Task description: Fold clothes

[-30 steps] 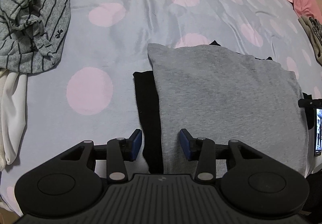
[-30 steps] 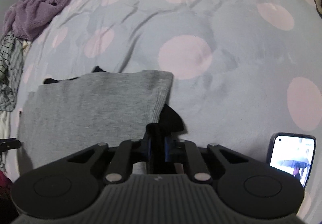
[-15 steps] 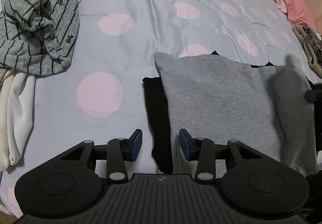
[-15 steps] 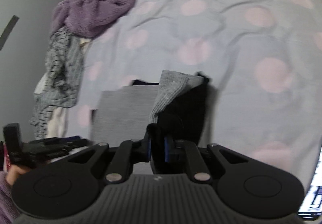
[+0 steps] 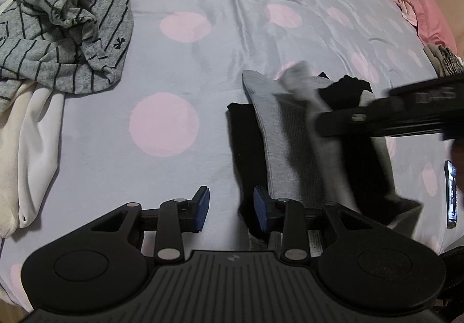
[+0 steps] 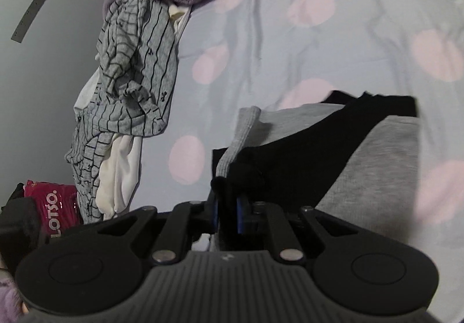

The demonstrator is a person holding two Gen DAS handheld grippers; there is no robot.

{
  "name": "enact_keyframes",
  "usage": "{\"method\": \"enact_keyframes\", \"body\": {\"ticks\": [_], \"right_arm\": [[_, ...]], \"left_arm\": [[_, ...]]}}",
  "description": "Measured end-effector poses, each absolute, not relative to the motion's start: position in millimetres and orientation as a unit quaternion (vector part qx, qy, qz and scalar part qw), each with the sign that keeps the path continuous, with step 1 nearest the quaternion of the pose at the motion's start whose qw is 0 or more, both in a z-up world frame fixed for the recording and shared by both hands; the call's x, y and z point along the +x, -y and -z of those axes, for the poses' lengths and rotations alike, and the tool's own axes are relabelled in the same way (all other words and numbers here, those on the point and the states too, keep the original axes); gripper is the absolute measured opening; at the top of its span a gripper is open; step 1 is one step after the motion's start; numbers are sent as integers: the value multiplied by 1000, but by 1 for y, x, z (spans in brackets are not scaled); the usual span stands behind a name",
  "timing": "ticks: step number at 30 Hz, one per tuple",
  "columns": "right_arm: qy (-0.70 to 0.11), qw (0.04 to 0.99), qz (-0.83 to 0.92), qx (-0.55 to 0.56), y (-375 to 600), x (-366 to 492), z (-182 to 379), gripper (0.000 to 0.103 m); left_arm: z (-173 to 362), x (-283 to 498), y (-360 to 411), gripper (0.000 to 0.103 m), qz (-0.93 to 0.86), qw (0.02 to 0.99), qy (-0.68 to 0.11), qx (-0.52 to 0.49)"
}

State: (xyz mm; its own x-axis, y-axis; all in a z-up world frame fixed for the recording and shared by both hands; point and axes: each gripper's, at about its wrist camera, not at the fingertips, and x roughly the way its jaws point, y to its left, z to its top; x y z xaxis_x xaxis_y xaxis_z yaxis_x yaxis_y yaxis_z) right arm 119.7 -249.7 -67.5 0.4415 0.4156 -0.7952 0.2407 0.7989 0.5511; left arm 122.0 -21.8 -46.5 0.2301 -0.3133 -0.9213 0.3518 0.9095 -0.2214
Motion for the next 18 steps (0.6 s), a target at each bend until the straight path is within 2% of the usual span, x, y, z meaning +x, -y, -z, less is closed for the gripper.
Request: {"method": "enact_keyframes", "body": {"ticks": [5,9,12,18], "right_arm": [[-538,785,-50,304,233,138,88,14],[-547,776,-47,309,232,142,97,26],[-534,792,-48,292,236,134,79,38],[-497,834,-35,236,259,92,42,39]], "left_arm": [[46,123,22,31,214,782,-586,20],[45,123,24,31,214,782,-585,24],[42,123,25,31,212,784,-583,25],[30,120,24,31,212,789,-576,15]]}}
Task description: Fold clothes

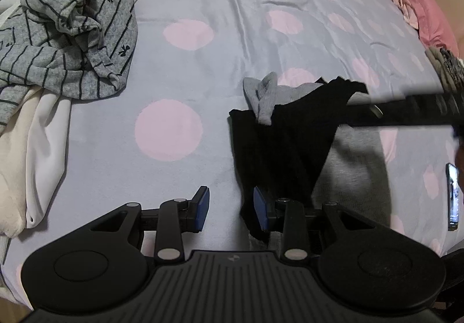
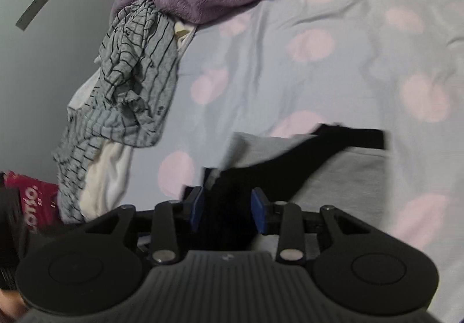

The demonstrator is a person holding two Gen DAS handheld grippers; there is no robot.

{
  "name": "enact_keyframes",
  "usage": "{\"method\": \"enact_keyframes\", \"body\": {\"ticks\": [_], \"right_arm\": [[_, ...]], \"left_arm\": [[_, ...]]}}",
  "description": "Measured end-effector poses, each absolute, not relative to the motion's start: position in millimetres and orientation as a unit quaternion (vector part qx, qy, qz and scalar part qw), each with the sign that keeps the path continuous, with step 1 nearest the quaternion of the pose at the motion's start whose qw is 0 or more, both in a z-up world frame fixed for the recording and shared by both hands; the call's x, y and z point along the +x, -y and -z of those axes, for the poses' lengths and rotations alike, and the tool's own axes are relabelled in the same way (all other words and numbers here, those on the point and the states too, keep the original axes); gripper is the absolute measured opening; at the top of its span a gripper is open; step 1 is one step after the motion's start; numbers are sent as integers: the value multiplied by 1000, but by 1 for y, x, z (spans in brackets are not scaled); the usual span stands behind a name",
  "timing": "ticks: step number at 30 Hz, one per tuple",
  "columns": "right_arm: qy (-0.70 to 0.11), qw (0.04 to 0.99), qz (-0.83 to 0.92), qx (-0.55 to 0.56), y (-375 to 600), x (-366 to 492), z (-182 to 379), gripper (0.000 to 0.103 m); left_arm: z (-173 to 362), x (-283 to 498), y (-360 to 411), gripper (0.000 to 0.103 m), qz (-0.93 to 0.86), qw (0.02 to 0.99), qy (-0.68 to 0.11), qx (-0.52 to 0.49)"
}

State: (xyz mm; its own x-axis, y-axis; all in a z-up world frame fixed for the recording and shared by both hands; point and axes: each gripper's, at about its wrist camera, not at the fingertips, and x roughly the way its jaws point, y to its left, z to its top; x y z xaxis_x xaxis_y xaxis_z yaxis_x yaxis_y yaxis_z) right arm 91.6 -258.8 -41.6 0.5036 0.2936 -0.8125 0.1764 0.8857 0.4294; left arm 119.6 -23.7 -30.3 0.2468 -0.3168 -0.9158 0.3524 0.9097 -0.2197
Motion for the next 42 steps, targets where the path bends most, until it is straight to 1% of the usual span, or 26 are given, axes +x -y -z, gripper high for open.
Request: {"method": "enact_keyframes", "body": {"ticks": [2,4,5,6,10,14,18,24,30,35,36,37,39,42], "right_arm": [[-503,832,-30,231,265,70,44,39],[-511,827,-30,233,269,46,52,33],[-514,824,-33,237,269,35,56,28],[-516,821,-37,241,267,25,60,26],[-524,813,-61,247,248,-9,75,26],[-523,815,-75,238,228,-32,89,26],[-523,824,-57,210,227,-47,89,26],[-527,816,-38,234,250,-62,94,26],[-530,816,-36,230,252,-63,99,26],[-527,819,-41,224,250,-63,99,27],[-527,819,-41,226,251,-63,100,27],[-527,818,-41,228,252,-64,101,27],[-528,817,-38,230,252,-63,103,27],[-530,815,-36,231,253,-63,104,26]], "left_arm": [[25,116,24,31,217,791,-572,10],[21,112,24,31,220,792,-569,6],[19,109,24,31,221,792,-569,3],[17,107,24,31,223,790,-571,0],[8,93,25,31,247,785,-567,-12],[5,74,27,31,271,778,-566,1],[18,51,23,31,273,758,-592,-2],[40,29,27,31,280,739,-613,-7],[56,23,34,31,269,738,-619,17],[68,29,26,31,251,734,-631,1],[70,30,27,28,253,733,-631,-1],[72,30,28,20,255,732,-631,-1],[76,30,31,11,256,732,-631,3],[69,29,31,5,255,738,-625,8]]}}
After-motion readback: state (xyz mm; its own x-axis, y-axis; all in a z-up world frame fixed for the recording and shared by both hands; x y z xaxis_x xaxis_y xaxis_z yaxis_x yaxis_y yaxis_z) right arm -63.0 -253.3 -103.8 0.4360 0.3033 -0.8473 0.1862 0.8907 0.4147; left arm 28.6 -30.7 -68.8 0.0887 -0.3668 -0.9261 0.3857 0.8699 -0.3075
